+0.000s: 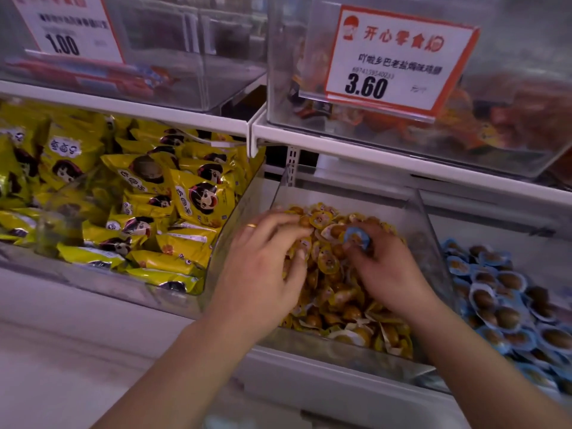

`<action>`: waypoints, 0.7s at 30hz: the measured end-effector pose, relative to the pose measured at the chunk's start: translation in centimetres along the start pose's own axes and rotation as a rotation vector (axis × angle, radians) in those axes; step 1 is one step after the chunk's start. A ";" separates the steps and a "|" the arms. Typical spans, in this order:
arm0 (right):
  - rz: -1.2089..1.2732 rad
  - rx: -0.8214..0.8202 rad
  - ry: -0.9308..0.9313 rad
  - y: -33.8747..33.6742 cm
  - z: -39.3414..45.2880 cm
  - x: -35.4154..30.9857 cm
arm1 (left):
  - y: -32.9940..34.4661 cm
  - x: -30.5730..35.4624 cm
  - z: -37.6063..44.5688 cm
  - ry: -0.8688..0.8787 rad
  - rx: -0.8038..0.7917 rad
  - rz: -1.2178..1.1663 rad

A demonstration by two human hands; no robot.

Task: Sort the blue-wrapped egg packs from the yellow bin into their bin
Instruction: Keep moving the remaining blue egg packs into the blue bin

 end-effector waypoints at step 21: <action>-0.634 -0.600 -0.338 5.6 -1.3 0.8 | -1.0 -0.5 -0.1 -0.029 0.047 -0.098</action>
Point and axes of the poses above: each hand's wrist, its own z-axis towards the middle knuckle, its own y-axis out of the palm, x = y × z, the point moved 3 cm from there along z, towards the middle knuckle, and after that the axes turned 5 degrees about y, right-handed, at the moved point
